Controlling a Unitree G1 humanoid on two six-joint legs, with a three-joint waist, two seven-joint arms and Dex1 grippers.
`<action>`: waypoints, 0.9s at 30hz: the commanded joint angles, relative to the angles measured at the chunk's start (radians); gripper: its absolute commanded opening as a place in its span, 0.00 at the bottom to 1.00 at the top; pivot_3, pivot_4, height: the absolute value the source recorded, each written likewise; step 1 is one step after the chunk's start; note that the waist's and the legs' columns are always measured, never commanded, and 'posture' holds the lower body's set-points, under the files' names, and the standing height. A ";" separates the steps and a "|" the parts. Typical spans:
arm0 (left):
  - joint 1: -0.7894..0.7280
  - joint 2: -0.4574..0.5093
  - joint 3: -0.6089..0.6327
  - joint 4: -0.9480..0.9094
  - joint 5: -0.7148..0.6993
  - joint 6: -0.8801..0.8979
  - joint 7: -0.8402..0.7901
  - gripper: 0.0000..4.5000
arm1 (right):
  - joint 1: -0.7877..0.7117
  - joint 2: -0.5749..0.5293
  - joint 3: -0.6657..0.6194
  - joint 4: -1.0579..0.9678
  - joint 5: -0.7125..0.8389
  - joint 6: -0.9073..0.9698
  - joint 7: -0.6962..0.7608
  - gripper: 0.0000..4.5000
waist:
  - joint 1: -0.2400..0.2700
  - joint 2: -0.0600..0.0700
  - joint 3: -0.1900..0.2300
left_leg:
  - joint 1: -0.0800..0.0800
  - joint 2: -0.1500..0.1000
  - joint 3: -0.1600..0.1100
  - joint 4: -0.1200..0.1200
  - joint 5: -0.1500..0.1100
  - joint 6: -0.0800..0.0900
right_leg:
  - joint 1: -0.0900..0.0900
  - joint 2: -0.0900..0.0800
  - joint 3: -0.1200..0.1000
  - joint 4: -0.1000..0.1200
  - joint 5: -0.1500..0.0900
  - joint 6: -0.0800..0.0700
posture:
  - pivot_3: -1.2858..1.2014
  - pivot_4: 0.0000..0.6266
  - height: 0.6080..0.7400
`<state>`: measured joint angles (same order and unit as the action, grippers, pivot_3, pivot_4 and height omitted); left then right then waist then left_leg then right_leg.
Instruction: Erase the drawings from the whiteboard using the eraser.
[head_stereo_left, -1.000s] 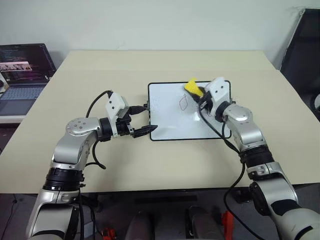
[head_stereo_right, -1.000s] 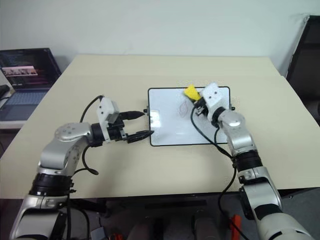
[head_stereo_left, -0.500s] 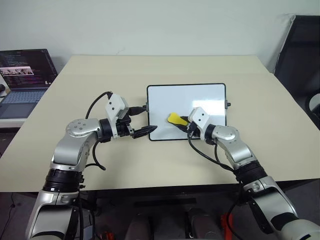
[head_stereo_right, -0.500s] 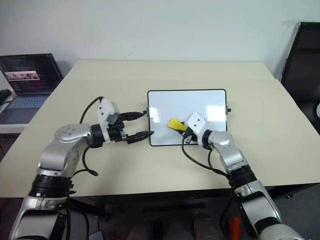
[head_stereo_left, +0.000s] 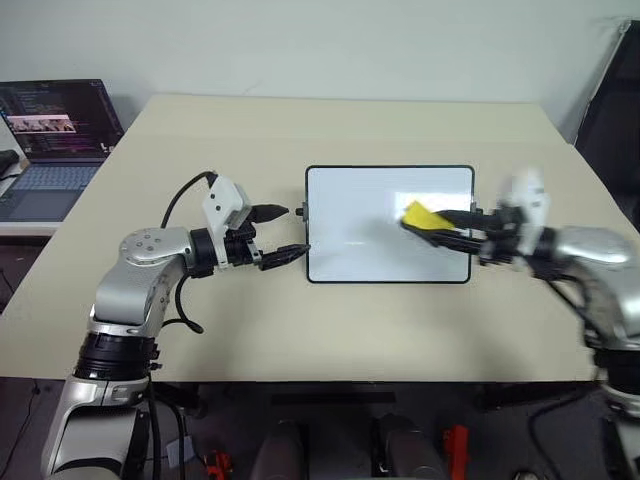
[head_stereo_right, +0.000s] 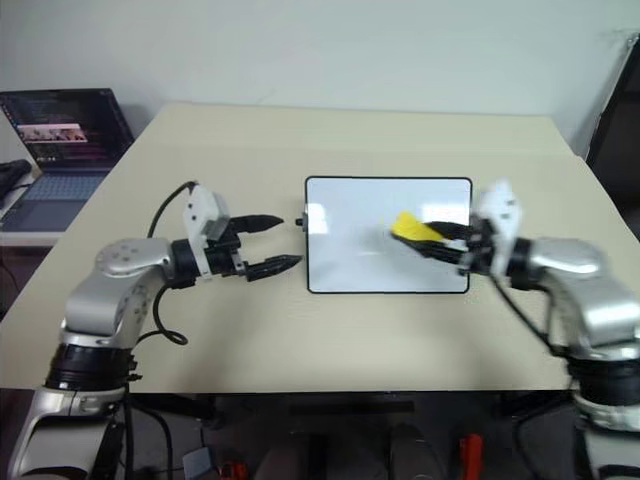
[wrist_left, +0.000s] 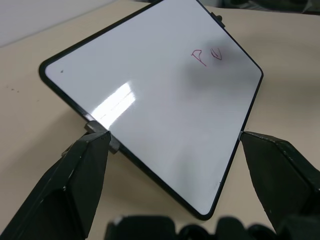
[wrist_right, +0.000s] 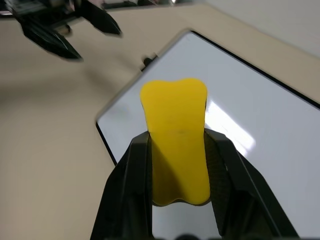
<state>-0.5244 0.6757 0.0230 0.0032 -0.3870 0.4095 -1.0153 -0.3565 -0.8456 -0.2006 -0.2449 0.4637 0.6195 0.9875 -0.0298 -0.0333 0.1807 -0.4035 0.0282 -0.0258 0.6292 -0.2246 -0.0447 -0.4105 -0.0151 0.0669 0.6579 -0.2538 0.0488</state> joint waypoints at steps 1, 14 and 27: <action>-0.007 0.012 0.020 -0.016 -0.008 -0.008 -0.007 1.00 | 0.066 -0.107 -0.094 0.040 -0.044 -0.050 0.026 0.24 | 0.000 0.000 0.000 | 0.000 0.000 0.001 0.000 0.000 0.000 | 0.000 0.000 0.000 0.000 0.000 0.000 | 0.52 0.24 1.00; -0.051 0.034 0.007 0.047 0.033 -0.035 -0.051 1.00 | 0.049 -0.184 -0.084 0.151 -0.163 -0.232 -0.011 0.24 | -0.021 0.000 0.000 | 0.003 0.000 0.002 0.001 0.000 0.000 | 0.002 0.001 0.003 0.002 -0.003 0.005 | 0.52 0.24 1.00; -0.047 0.039 0.009 0.035 0.044 -0.043 -0.045 1.00 | 0.053 -0.193 -0.067 0.173 -0.170 -0.234 0.006 0.24 | -0.019 0.000 0.000 | 0.003 0.000 0.002 0.001 0.000 0.000 | 0.002 0.000 0.003 0.002 -0.003 0.005 | 0.52 0.24 1.00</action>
<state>-0.5621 0.7013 0.0248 0.0694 -0.3457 0.3842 -1.0595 -0.2909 -1.0171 -0.2511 -0.0625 0.2952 0.3983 0.9886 -0.0490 -0.0335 0.1811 -0.4003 0.0280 -0.0234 0.6301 -0.2245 -0.0445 -0.4088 -0.0148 0.0701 0.6598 -0.2565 0.0535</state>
